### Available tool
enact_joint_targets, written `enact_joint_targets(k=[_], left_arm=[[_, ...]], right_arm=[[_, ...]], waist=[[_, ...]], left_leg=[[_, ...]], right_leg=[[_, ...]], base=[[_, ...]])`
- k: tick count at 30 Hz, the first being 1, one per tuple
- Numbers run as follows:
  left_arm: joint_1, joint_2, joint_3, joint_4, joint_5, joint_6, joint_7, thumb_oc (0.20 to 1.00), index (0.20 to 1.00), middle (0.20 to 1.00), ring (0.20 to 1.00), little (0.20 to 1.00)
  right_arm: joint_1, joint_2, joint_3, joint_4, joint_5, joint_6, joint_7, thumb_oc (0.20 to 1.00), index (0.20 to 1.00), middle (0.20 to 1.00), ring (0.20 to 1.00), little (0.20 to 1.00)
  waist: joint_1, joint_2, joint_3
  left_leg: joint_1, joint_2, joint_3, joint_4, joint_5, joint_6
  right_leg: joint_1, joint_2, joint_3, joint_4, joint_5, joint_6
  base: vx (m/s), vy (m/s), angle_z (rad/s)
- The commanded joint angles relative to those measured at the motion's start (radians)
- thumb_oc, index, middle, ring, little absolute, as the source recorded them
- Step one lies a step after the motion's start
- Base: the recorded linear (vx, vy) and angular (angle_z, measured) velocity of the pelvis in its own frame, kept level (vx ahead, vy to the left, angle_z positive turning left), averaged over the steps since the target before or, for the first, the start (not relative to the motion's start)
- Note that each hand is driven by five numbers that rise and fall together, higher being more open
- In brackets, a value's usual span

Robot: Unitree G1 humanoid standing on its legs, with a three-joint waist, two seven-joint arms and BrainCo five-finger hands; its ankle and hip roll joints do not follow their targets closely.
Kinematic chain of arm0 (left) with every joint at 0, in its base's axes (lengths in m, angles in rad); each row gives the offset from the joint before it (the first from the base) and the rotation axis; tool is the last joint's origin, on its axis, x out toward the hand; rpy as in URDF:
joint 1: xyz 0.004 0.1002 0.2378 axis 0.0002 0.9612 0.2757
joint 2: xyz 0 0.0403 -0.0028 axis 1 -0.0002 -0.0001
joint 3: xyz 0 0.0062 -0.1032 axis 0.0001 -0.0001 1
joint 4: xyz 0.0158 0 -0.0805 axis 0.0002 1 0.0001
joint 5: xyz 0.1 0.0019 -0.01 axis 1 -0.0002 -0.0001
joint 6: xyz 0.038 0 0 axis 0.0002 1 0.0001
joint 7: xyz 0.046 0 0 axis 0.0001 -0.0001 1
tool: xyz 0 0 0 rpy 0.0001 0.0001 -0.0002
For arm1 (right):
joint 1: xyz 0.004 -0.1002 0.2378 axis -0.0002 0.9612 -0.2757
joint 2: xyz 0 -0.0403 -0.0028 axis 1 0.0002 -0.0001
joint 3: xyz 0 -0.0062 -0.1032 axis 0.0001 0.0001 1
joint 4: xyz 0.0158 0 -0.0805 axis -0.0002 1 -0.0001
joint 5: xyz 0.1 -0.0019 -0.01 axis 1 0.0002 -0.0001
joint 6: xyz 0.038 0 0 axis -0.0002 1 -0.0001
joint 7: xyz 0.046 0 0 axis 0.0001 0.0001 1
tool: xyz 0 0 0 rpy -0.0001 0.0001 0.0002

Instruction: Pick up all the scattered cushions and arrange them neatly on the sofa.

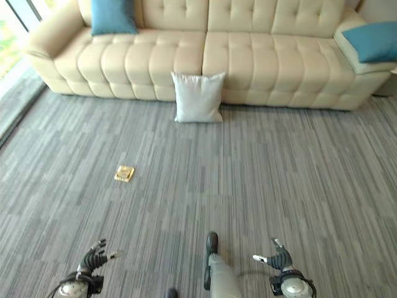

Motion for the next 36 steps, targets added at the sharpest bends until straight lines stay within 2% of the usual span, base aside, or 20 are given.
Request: enact_joint_targets(k=[1, 3, 5, 6, 7, 8, 13, 15, 17, 18, 19, 20, 22, 24, 25, 27, 28, 29, 31, 36], left_arm=[[-0.064, 0.062, 0.04, -0.053, 0.0, -0.028, 0.004, 1.0, 1.0, 1.0, 1.0, 1.0], [-0.097, 0.061, 0.023, -0.038, -0.003, -0.03, 0.009, 1.0, 1.0, 1.0, 1.0, 1.0], [-0.089, 0.061, 0.026, -0.04, 0.0, -0.027, 0.011, 1.0, 1.0, 1.0, 1.0, 1.0], [-0.084, 0.059, 0.03, -0.045, -0.002, -0.023, 0.01, 1.0, 1.0, 1.0, 1.0, 1.0], [-0.075, 0.054, 0.039, -0.047, -0.005, -0.022, 0.014, 1.0, 1.0, 1.0, 1.0, 1.0], [-0.068, 0.053, 0.044, -0.049, -0.003, -0.018, 0.014, 1.0, 1.0, 1.0, 1.0, 1.0], [-0.039, 0.057, 0.058, -0.054, 0.007, -0.008, 0.006, 1.0, 1.0, 1.0, 1.0, 1.0], [-0.039, 0.061, 0.052, -0.045, 0.021, -0.006, -0.001, 1.0, 1.0, 1.0, 1.0, 1.0], [-0.043, 0.071, 0.049, -0.044, 0.035, -0.003, -0.007, 1.0, 1.0, 1.0, 1.0, 1.0], [-0.057, 0.084, 0.052, -0.048, 0.031, -0.002, -0.004, 1.0, 1.0, 1.0, 1.0, 1.0], [-0.062, 0.091, 0.057, -0.054, 0.024, -0.006, 0.004, 1.0, 1.0, 1.0, 1.0, 1.0], [-0.065, 0.095, 0.06, -0.057, 0.022, -0.005, 0.012, 1.0, 1.0, 1.0, 1.0, 1.0], [-0.065, 0.095, 0.064, -0.063, 0.016, -0.005, 0.016, 1.0, 1.0, 1.0, 1.0, 1.0], [-0.075, 0.088, 0.064, -0.054, 0.001, -0.011, 0.021, 1.0, 1.0, 1.0, 1.0, 1.0], [-0.088, 0.083, 0.058, -0.043, -0.005, -0.011, 0.023, 1.0, 1.0, 1.0, 1.0, 1.0], [-0.092, 0.073, 0.05, -0.018, 0.005, -0.009, 0.027, 1.0, 1.0, 1.0, 1.0, 1.0], [-0.085, 0.072, 0.054, -0.03, 0.009, -0.01, 0.024, 1.0, 1.0, 1.0, 1.0, 1.0], [-0.074, 0.061, 0.041, -0.032, 0.023, -0.01, 0.011, 1.0, 1.0, 1.0, 1.0, 1.0], [-0.075, 0.048, 0.032, -0.031, 0.026, -0.011, 0.001, 1.0, 1.0, 1.0, 1.0, 1.0], [-0.069, 0.034, 0.031, -0.007, 0.029, -0.003, -0.004, 1.0, 1.0, 1.0, 1.0, 1.0]], right_arm=[[-0.078, -0.053, -0.023, -0.051, 0.056, -0.045, -0.026, 1.0, 1.0, 1.0, 1.0, 1.0], [-0.102, -0.065, -0.022, -0.032, 0.073, -0.043, -0.032, 1.0, 1.0, 1.0, 1.0, 1.0], [-0.105, -0.067, -0.027, -0.044, 0.078, -0.048, -0.035, 1.0, 1.0, 1.0, 1.0, 1.0], [-0.105, -0.064, -0.028, -0.046, 0.078, -0.046, -0.036, 1.0, 1.0, 1.0, 1.0, 1.0], [-0.106, -0.061, -0.022, -0.044, 0.067, -0.046, -0.041, 1.0, 1.0, 1.0, 1.0, 1.0], [-0.107, -0.059, -0.022, -0.045, 0.054, -0.039, -0.045, 1.0, 1.0, 1.0, 1.0, 1.0], [-0.087, -0.052, -0.02, -0.039, 0.004, -0.022, -0.031, 1.0, 1.0, 1.0, 1.0, 1.0], [-0.074, -0.043, -0.027, -0.042, -0.014, -0.019, -0.022, 1.0, 1.0, 1.0, 1.0, 1.0], [-0.064, -0.024, -0.029, -0.043, -0.018, -0.018, -0.011, 1.0, 1.0, 1.0, 1.0, 1.0], [-0.08, -0.008, -0.014, -0.042, -0.014, -0.018, -0.004, 1.0, 1.0, 1.0, 1.0, 1.0], [-0.094, 0.0, 0.001, -0.045, -0.017, -0.018, -0.003, 1.0, 1.0, 1.0, 1.0, 1.0], [-0.106, 0.008, 0.011, -0.046, -0.019, -0.018, -0.007, 1.0, 1.0, 1.0, 1.0, 1.0], [-0.114, 0.012, 0.02, -0.045, -0.02, -0.018, -0.008, 1.0, 1.0, 1.0, 1.0, 1.0], [-0.12, 0.006, 0.027, -0.043, -0.008, -0.018, -0.005, 1.0, 1.0, 1.0, 1.0, 1.0], [-0.139, -0.006, 0.03, -0.032, 0.008, -0.016, -0.014, 1.0, 1.0, 1.0, 1.0, 1.0], [-0.133, -0.018, 0.038, -0.026, 0.011, -0.015, -0.02, 1.0, 1.0, 1.0, 1.0, 1.0], [-0.126, -0.017, 0.029, -0.028, 0.012, -0.012, -0.017, 1.0, 1.0, 1.0, 1.0, 1.0], [-0.103, -0.018, 0.018, -0.026, 0.023, -0.013, -0.015, 1.0, 1.0, 1.0, 1.0, 1.0], [-0.101, -0.029, -0.001, -0.012, 0.034, -0.02, -0.025, 1.0, 1.0, 1.0, 1.0, 1.0], [-0.099, -0.04, -0.011, -0.001, 0.033, -0.011, -0.025, 1.0, 1.0, 1.0, 1.0, 1.0]], waist=[[-0.012, -0.003, 0.038], [0.007, -0.025, 0.061], [0.03, -0.036, 0.062], [0.041, -0.034, 0.062], [0.063, -0.021, 0.06], [0.08, -0.014, 0.051], [0.119, -0.012, 0.012], [0.116, -0.019, -0.007], [0.116, -0.042, -0.017], [0.115, -0.054, -0.006], [0.114, -0.054, 0.005], [0.117, -0.047, 0.012], [0.117, -0.041, 0.016], [0.09, -0.026, 0.021], [0.068, -0.025, 0.036], [0.043, -0.037, 0.037], [0.04, -0.036, 0.035], [0.038, -0.045, 0.024], [0.037, -0.051, 0.017], [0.043, -0.047, 0.009]], left_leg=[[0.032, 0.066, 0.13, 0.04, 0.201, -0.024], [-0.099, 0.076, 0.207, 0.081, 0.115, 0.016], [-0.191, 0.071, 0.245, -0.064, 0.083, 0.023], [-0.211, 0.079, 0.247, -0.128, 0.113, 0.016], [-0.248, 0.091, 0.242, -0.256, 0.222, -0.015], [-0.281, 0.101, 0.241, -0.339, 0.261, -0.031], [-0.311, 0.124, 0.237, -0.435, 0.318, -0.045], [-0.315, 0.113, 0.236, -0.372, 0.343, -0.035], [-0.296, 0.081, 0.245, -0.328, 0.306, -0.009], [-0.264, 0.063, 0.258, -0.314, 0.26, 0.024], [-0.237, 0.055, 0.268, -0.314, 0.235, 0.041], [-0.208, 0.054, 0.28, -0.318, 0.211, 0.051], [-0.179, 0.055, 0.288, -0.321, 0.197, 0.06], [-0.096, 0.023, 0.269, -0.35, 0.164, 0.066], [-0.021, 0.0, 0.257, -0.378, 0.134, 0.063], [0.057, -0.041, 0.223, -0.404, 0.102, 0.059], [0.066, -0.042, 0.216, -0.403, 0.1, 0.055], [0.074, -0.049, 0.21, -0.39, 0.084, 0.04], [0.025, -0.029, 0.234, -0.266, 0.082, 0.005], [-0.047, 0.039, 0.27, -0.246, 0.101, -0.002]], right_leg=[[0.034, 0.005, 0.035, -0.012, -0.072, 0.02], [0.106, 0.001, 0.045, -0.012, -0.114, 0.011], [0.18, -0.011, 0.049, -0.026, -0.15, 0.03], [0.209, -0.01, 0.05, -0.031, -0.16, 0.033], [0.27, 0.003, 0.057, -0.048, -0.182, 0.039], [0.32, 0.009, 0.07, -0.064, -0.197, 0.045], [0.457, -0.014, 0.137, -0.087, -0.24, 0.076], [0.483, -0.047, 0.141, -0.072, -0.222, 0.095], [0.444, -0.093, 0.154, 0.023, -0.13, 0.123], [0.361, -0.118, 0.18, 0.186, 0.009, 0.127], [0.315, -0.134, 0.173, 0.261, 0.059, 0.126], [0.279, -0.156, 0.143, 0.296, 0.066, 0.126], [0.243, -0.17, 0.116, 0.322, 0.067, 0.118], [0.165, -0.086, 0.084, 0.279, -0.047, 0.095], [0.116, -0.032, 0.03, 0.159, -0.115, 0.089], [0.095, 0.023, 0.02, 0.007, -0.082, 0.095], [0.094, 0.02, 0.019, 0.009, -0.076, 0.1], [0.142, 0.025, 0.04, -0.041, -0.078, 0.079], [0.187, 0.0, 0.008, -0.079, -0.066, 0.068], [0.23, -0.021, -0.002, -0.093, -0.097, 0.055]], base=[[0.39, -0.313, 0.14], [0.45, -0.23, -0.18], [0.49, -0.035, -0.11], [0.56, 0.058, -0.73], [0.72, 0.118, -0.98], [0.8, 0.158, -0.96], [0.59, 0.216, -0.61], [0.53, 0.308, -0.57], [0.46, 0.355, -1.09], [0.4, 0.394, -0.9], [0.36, 0.391, -0.1], [0.25, 0.275, 0.09], [0.24, 0.194, -0.22], [0.48, 0.209, 0.11], [0.61, 0.081, 0.94], [0.54, -0.027, 0.94], [0.39, -0.142, 1.03], [0.37, -0.201, 1.48], [0.28, -0.199, 1.53], [0.13, -0.004, 0.5]])
